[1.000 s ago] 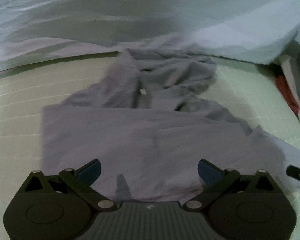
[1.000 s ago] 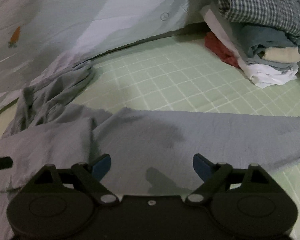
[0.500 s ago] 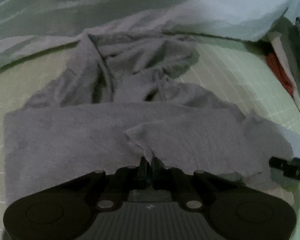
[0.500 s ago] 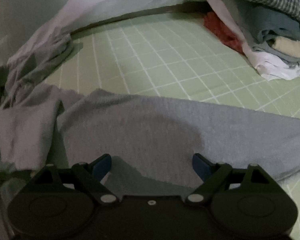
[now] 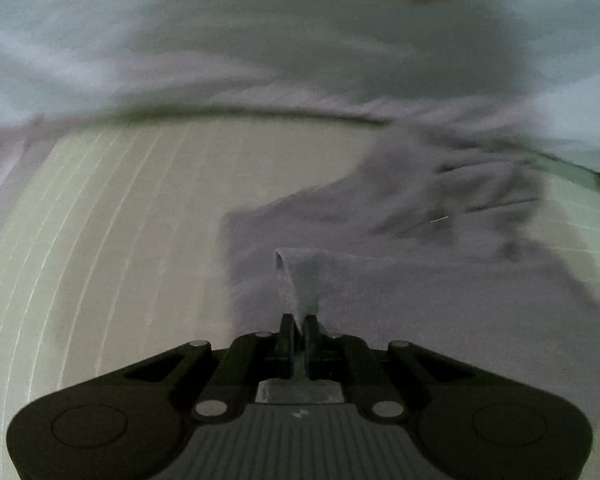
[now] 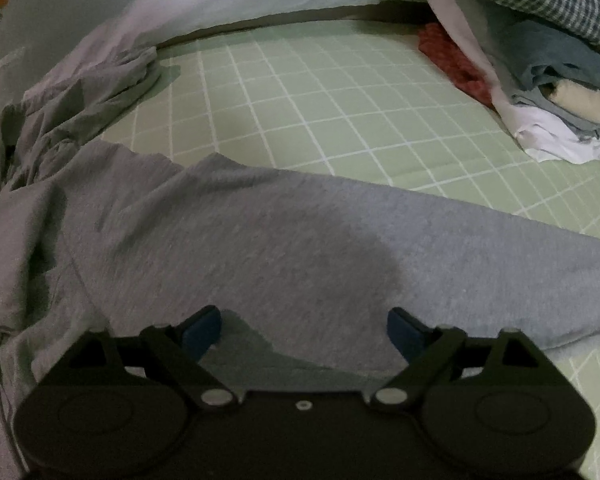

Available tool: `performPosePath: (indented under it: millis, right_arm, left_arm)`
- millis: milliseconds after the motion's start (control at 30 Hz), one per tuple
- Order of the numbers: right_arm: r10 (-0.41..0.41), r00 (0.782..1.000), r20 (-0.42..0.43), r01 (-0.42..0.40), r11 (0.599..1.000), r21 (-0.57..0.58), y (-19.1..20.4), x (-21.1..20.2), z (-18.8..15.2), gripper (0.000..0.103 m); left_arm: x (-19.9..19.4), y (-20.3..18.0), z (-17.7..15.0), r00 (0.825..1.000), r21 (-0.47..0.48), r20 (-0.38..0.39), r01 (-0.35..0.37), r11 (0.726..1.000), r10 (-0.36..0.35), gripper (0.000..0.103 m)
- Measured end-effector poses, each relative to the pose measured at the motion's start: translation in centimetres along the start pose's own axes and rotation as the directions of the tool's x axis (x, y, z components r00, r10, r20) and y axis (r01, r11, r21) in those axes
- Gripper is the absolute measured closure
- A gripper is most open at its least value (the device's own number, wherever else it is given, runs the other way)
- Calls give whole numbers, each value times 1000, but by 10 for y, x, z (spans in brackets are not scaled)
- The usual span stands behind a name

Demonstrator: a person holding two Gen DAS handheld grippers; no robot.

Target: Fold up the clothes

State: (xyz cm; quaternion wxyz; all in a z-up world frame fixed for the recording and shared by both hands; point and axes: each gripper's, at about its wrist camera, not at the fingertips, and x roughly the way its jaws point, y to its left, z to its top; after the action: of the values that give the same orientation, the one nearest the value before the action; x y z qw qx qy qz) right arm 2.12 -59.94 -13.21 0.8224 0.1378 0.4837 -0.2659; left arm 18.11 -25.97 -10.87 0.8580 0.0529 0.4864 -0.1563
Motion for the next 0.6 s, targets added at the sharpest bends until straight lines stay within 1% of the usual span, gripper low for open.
performPosePath:
  millis: [33,67,200,233,267,300,333,367,400,433,467,533,567,600]
  right_arm:
    - [1,1000,-3,-1,1000,-3,1,0,0,9]
    - [3,1000,-8,-3,1000,-2,1,1,1,8]
    - [19,999,-35,-18,1000,25,1,3,3,5]
    - [19,999,-40,-18,999,29,1,4,4,4]
    - [18,999,-43,-17,999,29,2,5,4,2]
    - [19,999,-44,-18,999,28,2,5,4,2]
    - [20,999,-45,-19,999,28,3,5,4,1]
    - [21,999,-44,-20,999,27,2,5,4,0]
    - [21,999,-42,-20,999,26,2,5,4,0]
    - [22,999,-40,-21,999,24,2,5,3,0]
    - [26,999,-36,-25,999,20,1,5,3,0]
    - [30,999,-22,-30,1000,8,-2,5,2,0]
    - [29,1000,-12,-29,1000,3,-4,4,2,1]
    - [12,1000,12,-12,1000,7,-8,1,2,1]
  left_arm:
    - [2,7,-1,1000,-15,-3,-14,1000,14,96]
    - [4,13,-2,1000,-29,-6,-29,999,29,92]
    - [11,39,-5,996,-87,-21,-86,992,85,90]
    - [12,40,-4,995,-82,-21,-100,992,99,89]
    - [12,39,-4,993,-73,-20,-114,991,113,84]
    - [12,38,-3,992,-64,-19,-128,990,127,78]
    - [12,37,-2,990,-55,-18,-142,988,141,74]
    - [9,38,-2,987,-61,-22,-159,985,158,60]
    - [6,38,-1,984,-70,-27,-176,982,174,37]
    - [4,39,-1,981,-79,-32,-193,978,191,28]
    - [-2,40,-2,982,-101,-24,-188,977,187,25]
    - [-10,39,-2,987,-137,-15,-163,977,163,25]
    - [-15,37,-2,987,-148,-11,-162,976,162,23]
    - [-20,35,-3,987,-159,-6,-162,974,164,17]
